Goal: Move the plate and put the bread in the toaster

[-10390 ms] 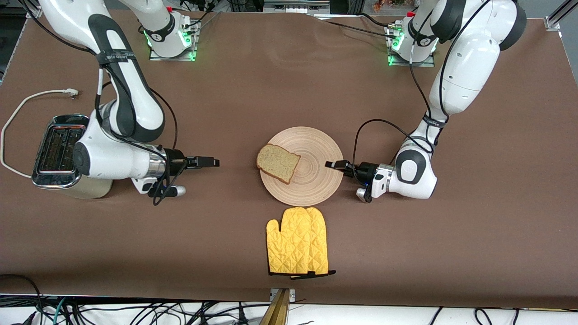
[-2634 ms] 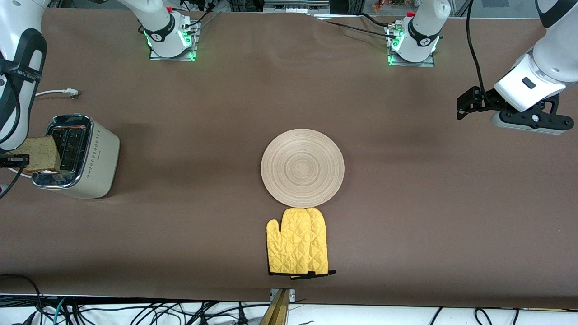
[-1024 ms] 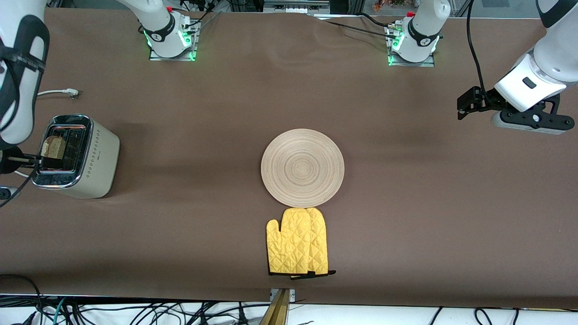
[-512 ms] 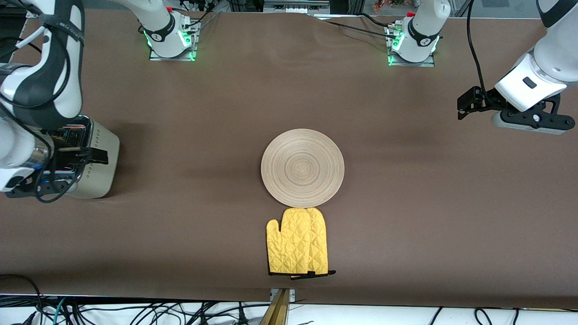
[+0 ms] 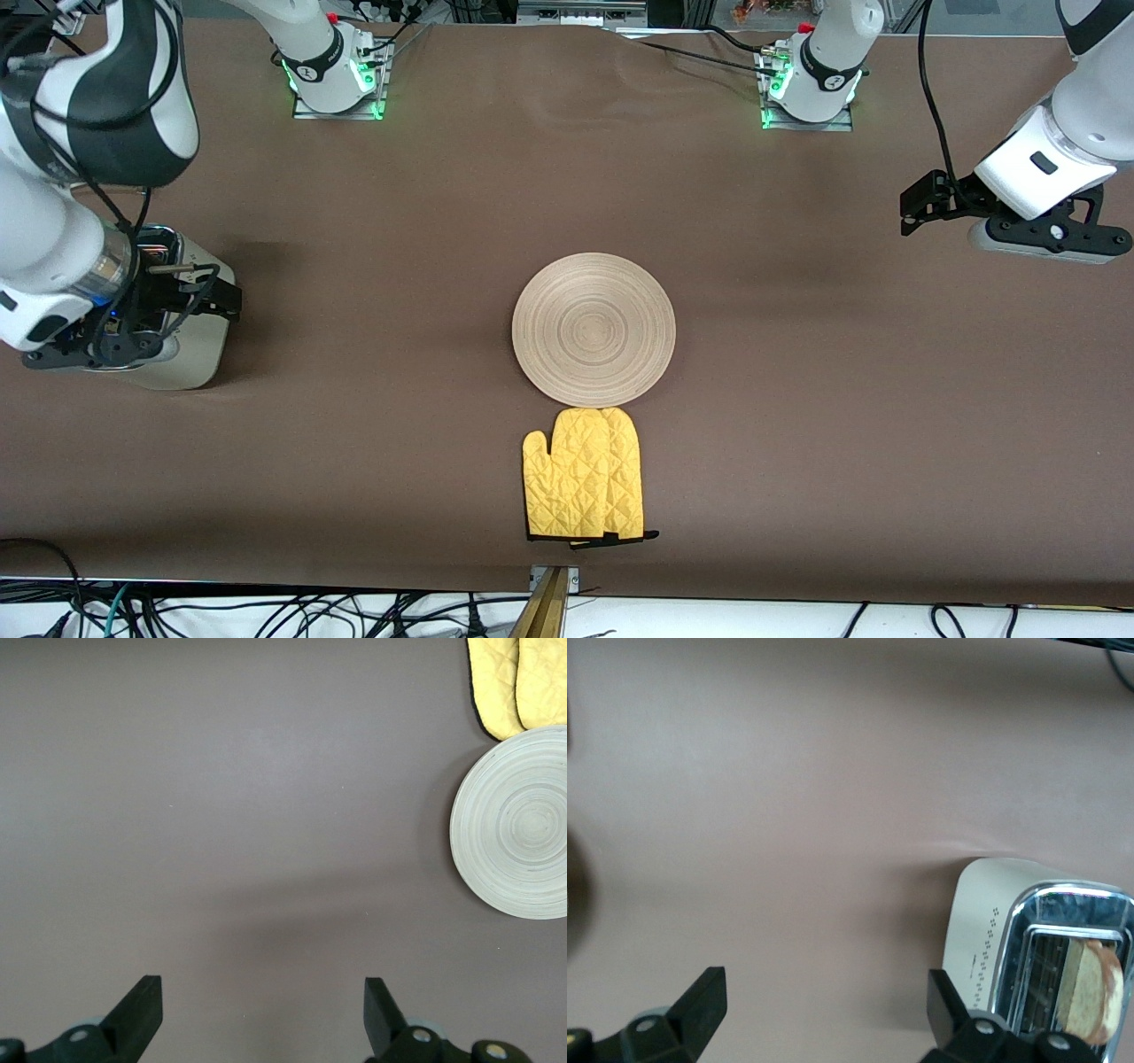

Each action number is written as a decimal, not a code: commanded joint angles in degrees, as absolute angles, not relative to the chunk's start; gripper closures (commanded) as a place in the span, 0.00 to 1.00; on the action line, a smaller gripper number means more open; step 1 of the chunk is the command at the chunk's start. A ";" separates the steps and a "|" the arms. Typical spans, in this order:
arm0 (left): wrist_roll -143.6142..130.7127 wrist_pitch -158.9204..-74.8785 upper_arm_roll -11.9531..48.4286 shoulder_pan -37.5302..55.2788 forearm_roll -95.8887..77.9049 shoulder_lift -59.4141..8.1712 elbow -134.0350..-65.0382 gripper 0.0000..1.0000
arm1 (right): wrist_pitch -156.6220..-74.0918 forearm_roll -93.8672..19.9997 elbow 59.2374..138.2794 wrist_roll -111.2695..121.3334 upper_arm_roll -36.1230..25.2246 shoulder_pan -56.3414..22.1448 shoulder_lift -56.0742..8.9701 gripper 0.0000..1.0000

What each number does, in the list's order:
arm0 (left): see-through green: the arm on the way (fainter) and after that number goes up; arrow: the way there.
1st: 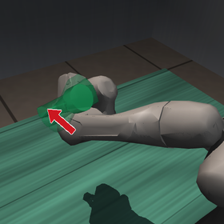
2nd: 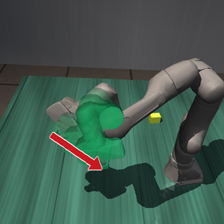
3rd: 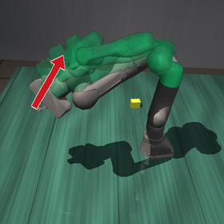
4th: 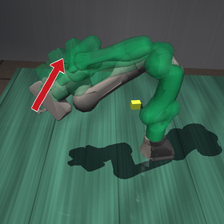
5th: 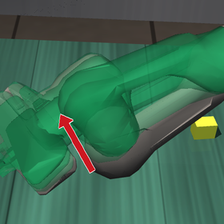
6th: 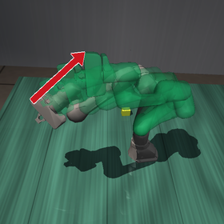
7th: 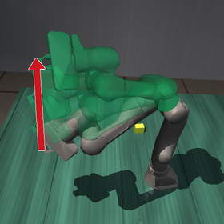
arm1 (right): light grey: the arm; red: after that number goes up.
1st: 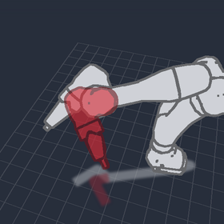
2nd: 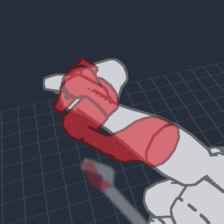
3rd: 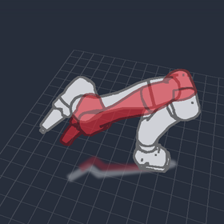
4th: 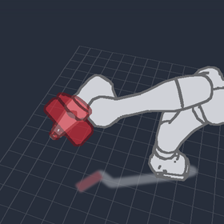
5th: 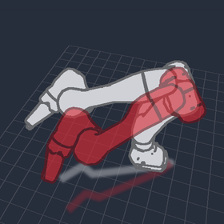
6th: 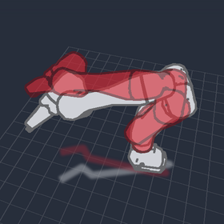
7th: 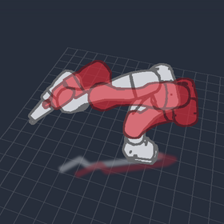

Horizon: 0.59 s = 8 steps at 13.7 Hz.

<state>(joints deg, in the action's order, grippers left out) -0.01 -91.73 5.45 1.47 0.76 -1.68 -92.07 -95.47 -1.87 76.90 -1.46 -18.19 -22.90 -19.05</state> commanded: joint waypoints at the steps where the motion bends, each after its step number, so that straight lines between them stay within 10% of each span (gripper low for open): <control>1: 0.26 -90.53 5.71 1.14 2.64 -1.67 -91.05 0.00 | -97.64 -0.35 86.19 -6.77 -11.00 -17.24 -10.48 0.00; 8: 0.35 -89.91 5.54 1.05 2.64 -1.67 -91.05 0.00 | -97.03 -0.70 91.13 -6.06 -5.45 -7.74 -6.16 0.00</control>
<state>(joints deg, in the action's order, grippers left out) -0.01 -91.07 5.30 1.31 0.76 -1.68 -92.06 -96.19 -1.24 87.14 -5.65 -7.68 -9.50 -9.06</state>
